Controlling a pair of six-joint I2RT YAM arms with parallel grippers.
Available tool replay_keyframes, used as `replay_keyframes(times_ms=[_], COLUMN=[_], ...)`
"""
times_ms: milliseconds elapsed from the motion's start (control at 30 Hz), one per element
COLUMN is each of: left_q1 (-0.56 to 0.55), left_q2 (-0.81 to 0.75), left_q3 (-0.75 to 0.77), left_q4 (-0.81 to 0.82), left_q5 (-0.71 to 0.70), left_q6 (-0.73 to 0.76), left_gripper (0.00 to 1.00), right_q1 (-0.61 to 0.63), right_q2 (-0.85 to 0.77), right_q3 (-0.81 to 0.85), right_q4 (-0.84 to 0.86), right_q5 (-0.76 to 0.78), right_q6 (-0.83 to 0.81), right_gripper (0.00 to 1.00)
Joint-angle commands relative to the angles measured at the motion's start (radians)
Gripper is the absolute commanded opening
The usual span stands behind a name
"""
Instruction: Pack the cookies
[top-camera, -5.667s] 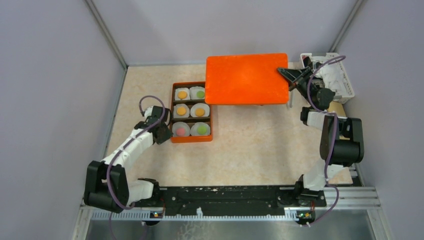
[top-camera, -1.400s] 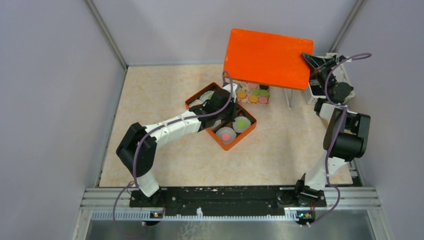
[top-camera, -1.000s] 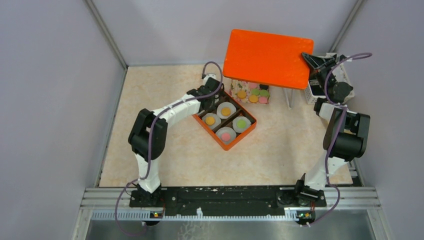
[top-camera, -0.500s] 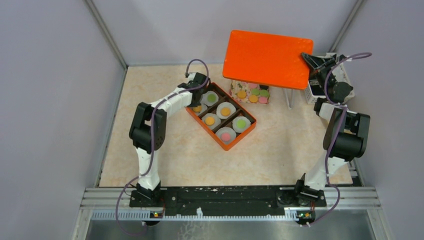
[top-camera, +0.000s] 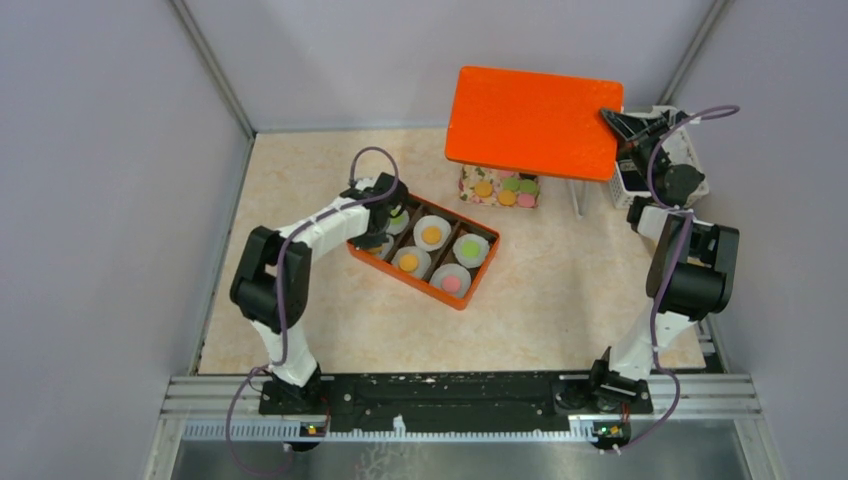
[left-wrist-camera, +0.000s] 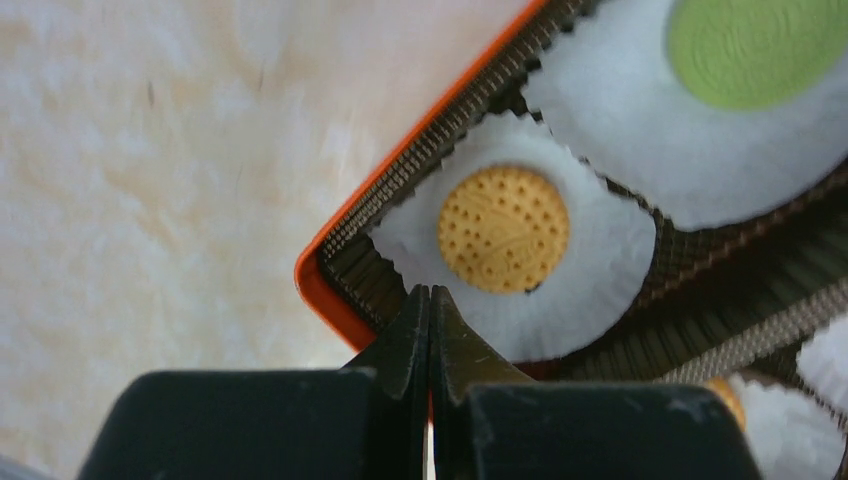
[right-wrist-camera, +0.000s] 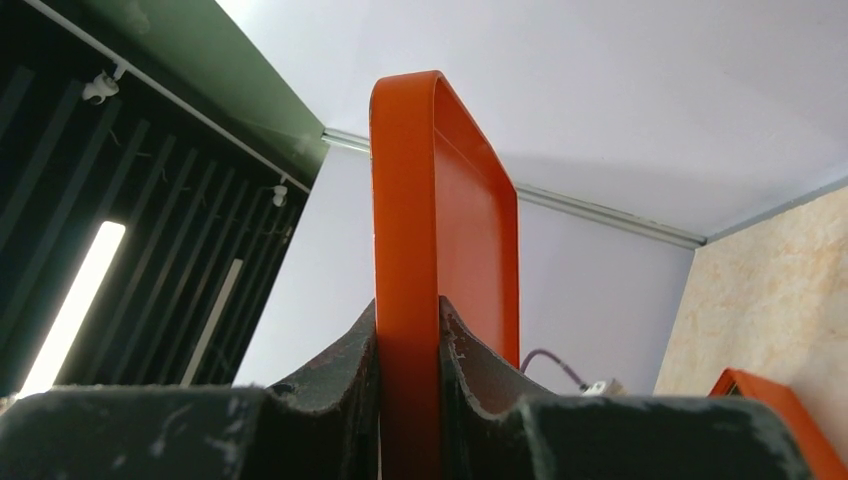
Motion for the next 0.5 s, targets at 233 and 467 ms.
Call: replay_keyframes(times_ms=[233, 467], left_q1=[-0.201, -0.276], left_q2=[-0.333, -0.477], left_q3=[-0.183, -0.143], left_q4=[-0.197, -0.152], left_q5=[0.042, 0.082], left_q6=[-0.26, -0.22], left_gripper=[0.0, 0.0], right_q1=[-0.001, -0.002], right_q2=[-0.002, -0.013], right_q3=[0.027, 0.023], right_q4=[0.26, 0.26], right_q5=[0.02, 0.015], right_q6=[0.021, 0.02], right_gripper=[0.0, 0.0])
